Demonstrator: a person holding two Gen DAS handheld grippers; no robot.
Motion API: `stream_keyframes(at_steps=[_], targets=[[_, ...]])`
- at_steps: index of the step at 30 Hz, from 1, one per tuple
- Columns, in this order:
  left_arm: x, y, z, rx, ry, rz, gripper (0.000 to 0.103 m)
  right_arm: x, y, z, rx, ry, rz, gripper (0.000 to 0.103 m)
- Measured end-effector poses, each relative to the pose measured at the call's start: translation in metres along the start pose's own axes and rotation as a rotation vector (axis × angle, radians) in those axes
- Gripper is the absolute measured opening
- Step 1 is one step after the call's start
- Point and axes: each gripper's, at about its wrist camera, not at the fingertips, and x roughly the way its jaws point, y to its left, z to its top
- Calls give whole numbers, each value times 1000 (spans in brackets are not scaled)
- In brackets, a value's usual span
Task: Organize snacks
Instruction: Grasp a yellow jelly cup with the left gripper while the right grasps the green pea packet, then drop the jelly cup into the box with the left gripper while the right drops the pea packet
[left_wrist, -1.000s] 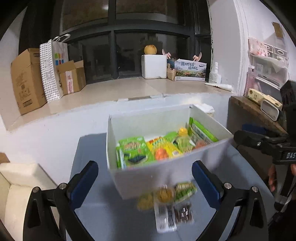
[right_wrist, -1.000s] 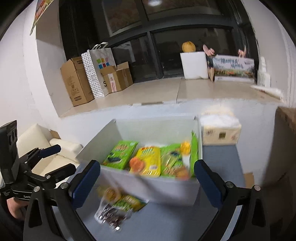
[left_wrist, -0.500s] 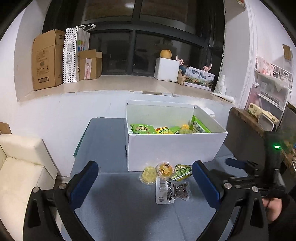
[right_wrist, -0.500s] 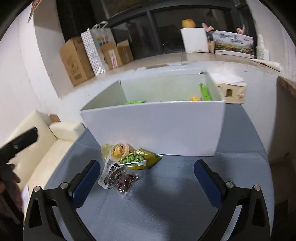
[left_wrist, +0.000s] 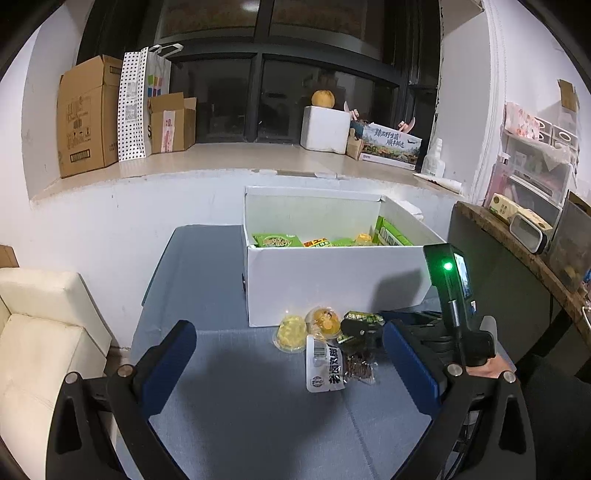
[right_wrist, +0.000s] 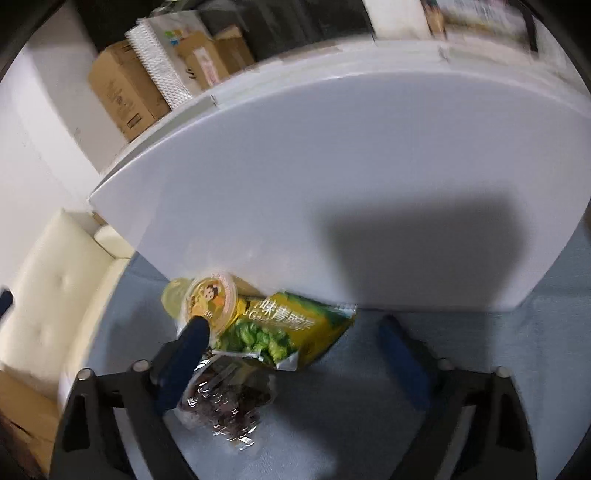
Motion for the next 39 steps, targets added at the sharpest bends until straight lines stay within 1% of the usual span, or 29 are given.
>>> stream_keyframes(at_steps=[1,3,5,7,9,12,13,16,17,19,22,25,26,28,29,30,31,32,33,34,36,39], targets=[[1,1,-1,-1,2,0,103,-1,-3,0,21,0,20,65],[2,1,-3,-6,8,0,103,-5,-5,-3,21,-10,42,58],[3,2,-5,-10,10,-2,103,-13,-5,-7,17,-28,56,47],[6,3,-6,-14,18,-1,103,-26,-5,-10,13,-52,63,42],[10,3,-7,-17,24,-8,103,-41,-3,-15,-11,-83,62,41],[23,1,-11,-23,51,-39,103,-71,-1,-22,-30,-134,52,38],[30,0,-12,-25,67,-50,103,-80,-2,-24,-32,-146,52,37],[58,-7,-19,-13,123,-41,103,-111,-5,-35,-57,-199,20,36],[68,-11,-20,-3,138,-44,103,-117,-7,-37,-63,-200,10,36],[81,-17,-23,16,154,-34,103,-120,-7,-39,-74,-193,-8,36],[98,-32,-20,62,147,-46,103,-124,-9,-44,-61,-190,-12,36],[112,-48,-14,129,138,-27,103,-130,-7,-48,-65,-197,-14,36],[119,-53,-11,157,140,-8,103,-132,-5,-49,-74,-202,-15,36],[137,-59,-8,197,166,24,102,-137,-4,-52,-81,-209,-9,36],[146,-61,-7,209,182,29,99,-138,-4,-52,-84,-212,-5,36],[151,-62,-7,220,193,33,88,-139,-3,-52,-89,-217,-6,36],[158,-62,-7,241,211,49,71,-140,-3,-52,-89,-218,-4,36],[167,-64,-9,269,240,76,69,-140,-3,-51,-85,-220,-1,36],[168,-66,-9,297,227,84,65,-140,-4,-51,-83,-220,2,36],[169,-66,-10,304,235,76,53,-140,-4,-52,-81,-221,0,36],[166,-63,-10,295,233,59,52,-141,-5,-53,-75,-225,2,36],[153,-57,-11,273,201,23,52,-143,-5,-53,-76,-229,4,36]])
